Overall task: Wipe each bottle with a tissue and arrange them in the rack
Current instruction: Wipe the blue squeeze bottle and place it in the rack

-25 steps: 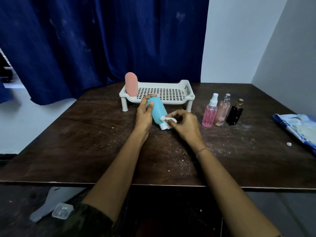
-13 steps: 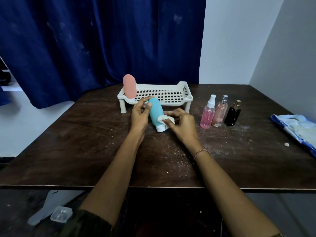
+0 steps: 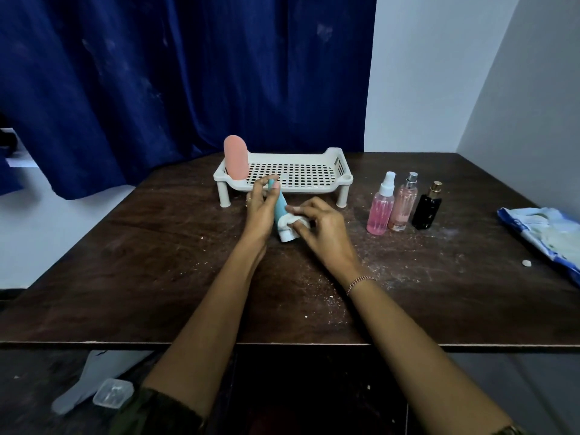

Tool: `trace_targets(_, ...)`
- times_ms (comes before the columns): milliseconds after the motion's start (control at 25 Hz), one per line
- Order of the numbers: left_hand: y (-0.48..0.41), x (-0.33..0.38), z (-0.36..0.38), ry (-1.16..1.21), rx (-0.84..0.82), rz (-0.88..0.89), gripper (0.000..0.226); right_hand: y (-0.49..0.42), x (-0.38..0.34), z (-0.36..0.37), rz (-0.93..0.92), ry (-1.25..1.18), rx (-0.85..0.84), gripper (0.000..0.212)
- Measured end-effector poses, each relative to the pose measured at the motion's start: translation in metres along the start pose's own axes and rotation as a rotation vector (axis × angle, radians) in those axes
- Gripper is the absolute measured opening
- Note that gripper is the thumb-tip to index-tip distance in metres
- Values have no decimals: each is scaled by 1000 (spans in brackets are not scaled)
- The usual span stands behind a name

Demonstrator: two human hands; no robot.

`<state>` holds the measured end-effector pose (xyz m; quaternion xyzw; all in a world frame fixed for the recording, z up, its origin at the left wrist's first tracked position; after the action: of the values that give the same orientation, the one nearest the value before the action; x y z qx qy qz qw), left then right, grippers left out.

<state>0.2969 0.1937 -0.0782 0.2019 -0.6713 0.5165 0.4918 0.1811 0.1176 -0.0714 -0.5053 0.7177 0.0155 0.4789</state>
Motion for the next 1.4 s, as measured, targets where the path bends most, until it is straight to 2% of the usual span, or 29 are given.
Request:
trace_targets(80,-1,-1,2,61,10,6,13,1,-2,4,-9,4,0,32)
trace_targets(240,1,3,6,267,64,3,20,3,-7,8,-10,-23,23,21)
trace_targets(360,2,2,7,295,74,14,24,4,-7,7,33,7,45,13)
trace_targets(480,3,-2,6,338,70,54,28,3,-3,2,139,108,153,14)
trace_targets(600,4,-2,7,346,56,53,29,2,-1,0,218,56,154,16)
trace_targets(880,6,3,7,365,41,35,30,8,-11,7,-20,21,17,18)
trace_targets(1120,7,5,10,423,12,58,27,2,-5,5,38,15,123,16)
trace_targets(1280,7,6,8,463,-27,13,29,8,-10,10,-143,32,13,17)
trace_targets(1400,8,6,8,466,-55,7,30,7,-9,12,-178,66,31,17)
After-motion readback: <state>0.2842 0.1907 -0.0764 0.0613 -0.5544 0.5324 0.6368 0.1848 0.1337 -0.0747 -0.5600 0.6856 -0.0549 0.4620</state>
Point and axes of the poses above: each hand's wrist, its own y-axis away from the middle knuckle, its own z-axis out of the palm, x = y × z, the point moved 2 cm from there along -y, towards the middle knuckle, and after that the axes turned 15 degrees about z, right-handed, at the moved point
